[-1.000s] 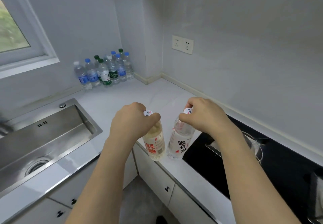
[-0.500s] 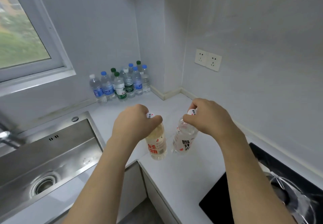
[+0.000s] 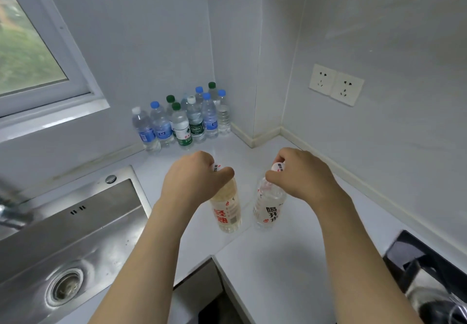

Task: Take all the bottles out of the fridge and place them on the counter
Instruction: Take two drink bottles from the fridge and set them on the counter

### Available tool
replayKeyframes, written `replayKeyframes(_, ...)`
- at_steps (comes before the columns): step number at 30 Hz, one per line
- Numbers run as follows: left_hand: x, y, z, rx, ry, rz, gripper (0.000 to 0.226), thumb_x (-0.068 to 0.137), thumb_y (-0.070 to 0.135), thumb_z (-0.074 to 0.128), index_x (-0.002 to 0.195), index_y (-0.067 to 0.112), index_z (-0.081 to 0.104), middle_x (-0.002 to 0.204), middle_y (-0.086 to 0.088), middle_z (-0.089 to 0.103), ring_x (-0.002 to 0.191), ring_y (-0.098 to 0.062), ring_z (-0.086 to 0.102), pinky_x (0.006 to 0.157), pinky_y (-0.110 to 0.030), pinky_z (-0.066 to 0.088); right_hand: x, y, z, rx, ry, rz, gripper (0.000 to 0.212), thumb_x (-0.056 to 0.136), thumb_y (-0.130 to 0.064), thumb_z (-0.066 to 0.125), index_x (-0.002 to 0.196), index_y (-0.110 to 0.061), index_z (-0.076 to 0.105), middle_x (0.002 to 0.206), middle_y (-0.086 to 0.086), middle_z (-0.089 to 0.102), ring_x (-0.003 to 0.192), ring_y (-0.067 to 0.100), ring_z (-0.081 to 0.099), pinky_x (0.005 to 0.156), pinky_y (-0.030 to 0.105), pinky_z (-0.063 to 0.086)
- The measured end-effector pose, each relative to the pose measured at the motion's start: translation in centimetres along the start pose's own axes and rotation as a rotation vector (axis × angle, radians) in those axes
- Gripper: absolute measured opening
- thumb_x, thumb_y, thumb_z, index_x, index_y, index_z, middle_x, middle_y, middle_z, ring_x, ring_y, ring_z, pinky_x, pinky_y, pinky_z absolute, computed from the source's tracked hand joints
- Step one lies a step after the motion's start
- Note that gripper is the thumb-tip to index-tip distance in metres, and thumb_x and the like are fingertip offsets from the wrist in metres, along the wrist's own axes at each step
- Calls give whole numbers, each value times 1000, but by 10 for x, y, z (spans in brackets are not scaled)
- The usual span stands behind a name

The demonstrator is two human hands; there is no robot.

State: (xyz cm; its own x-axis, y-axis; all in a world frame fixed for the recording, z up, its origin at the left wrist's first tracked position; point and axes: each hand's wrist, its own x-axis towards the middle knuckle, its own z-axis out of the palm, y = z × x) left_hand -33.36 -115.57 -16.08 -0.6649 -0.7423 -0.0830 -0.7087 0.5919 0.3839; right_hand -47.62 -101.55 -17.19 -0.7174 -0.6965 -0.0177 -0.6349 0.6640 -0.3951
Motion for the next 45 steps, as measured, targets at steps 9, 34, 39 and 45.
replayKeyframes(9, 85, -56, -20, -1, 25, 18, 33, 80, 45, 55, 68, 15, 57, 63, -3, 60, 57, -21, 62, 54, -29, 52, 84, -63, 34, -28, -29, -7, 23, 78, -43, 61, 94, -26, 56, 93, -6, 60, 85, 18, 57, 68, 31, 45)
replayKeyframes(34, 237, -239, -44, -13, 72, -193, 32, 77, 44, 56, 72, 12, 60, 65, -5, 59, 56, -20, 51, 50, -27, 40, 271, -232, 151, -104, -184, -216, 20, 81, -38, 60, 97, -27, 56, 94, -6, 61, 84, 17, 57, 66, 32, 45)
replayKeyframes(39, 274, -251, -33, -30, 66, -214, 32, 75, 43, 54, 76, 11, 60, 67, -5, 61, 55, -21, 50, 51, -27, 42, 308, -243, 174, -116, -206, -216, 24, 80, -38, 61, 100, -27, 57, 97, -5, 63, 88, 19, 58, 67, 32, 44)
replayKeyframes(45, 312, -261, -24, -35, 78, -212, 27, 75, 35, 52, 64, 12, 43, 57, -2, 46, 50, -20, 36, 46, -25, 29, 347, -256, 195, -103, -183, -239, 25, 78, -36, 58, 101, -26, 60, 99, -1, 65, 93, 25, 59, 67, 31, 39)
